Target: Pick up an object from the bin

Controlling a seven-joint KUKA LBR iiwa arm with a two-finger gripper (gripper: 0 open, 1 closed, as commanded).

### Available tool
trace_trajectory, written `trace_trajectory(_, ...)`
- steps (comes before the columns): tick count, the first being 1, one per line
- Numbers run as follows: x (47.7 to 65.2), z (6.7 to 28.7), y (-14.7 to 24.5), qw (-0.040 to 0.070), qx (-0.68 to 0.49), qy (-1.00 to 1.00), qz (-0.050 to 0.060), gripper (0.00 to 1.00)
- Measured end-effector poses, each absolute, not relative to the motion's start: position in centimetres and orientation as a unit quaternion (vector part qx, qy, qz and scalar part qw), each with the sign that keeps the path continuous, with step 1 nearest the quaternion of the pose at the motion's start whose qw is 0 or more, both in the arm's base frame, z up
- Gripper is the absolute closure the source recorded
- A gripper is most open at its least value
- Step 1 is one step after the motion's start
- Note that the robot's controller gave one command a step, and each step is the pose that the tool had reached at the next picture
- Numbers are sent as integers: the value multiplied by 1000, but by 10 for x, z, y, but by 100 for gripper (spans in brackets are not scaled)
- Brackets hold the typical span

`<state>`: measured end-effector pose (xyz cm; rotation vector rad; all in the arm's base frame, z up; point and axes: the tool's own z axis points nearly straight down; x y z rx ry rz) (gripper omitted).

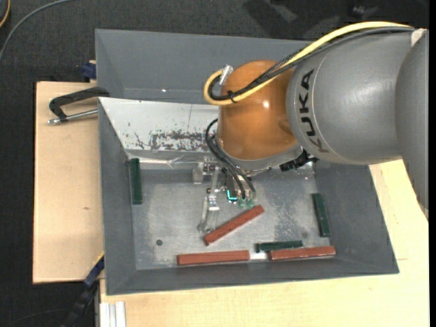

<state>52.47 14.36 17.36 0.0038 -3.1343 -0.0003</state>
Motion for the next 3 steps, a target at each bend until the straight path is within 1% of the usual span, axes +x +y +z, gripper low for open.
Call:
trace_trajectory(1,519,72,31,4,-2,-1000,2,0)
trace_trajectory(2,521,76,37,0,1,-1000,-1,100)
trace_trajectory(3,518,215,90,-7,14,-1000,-2,100)
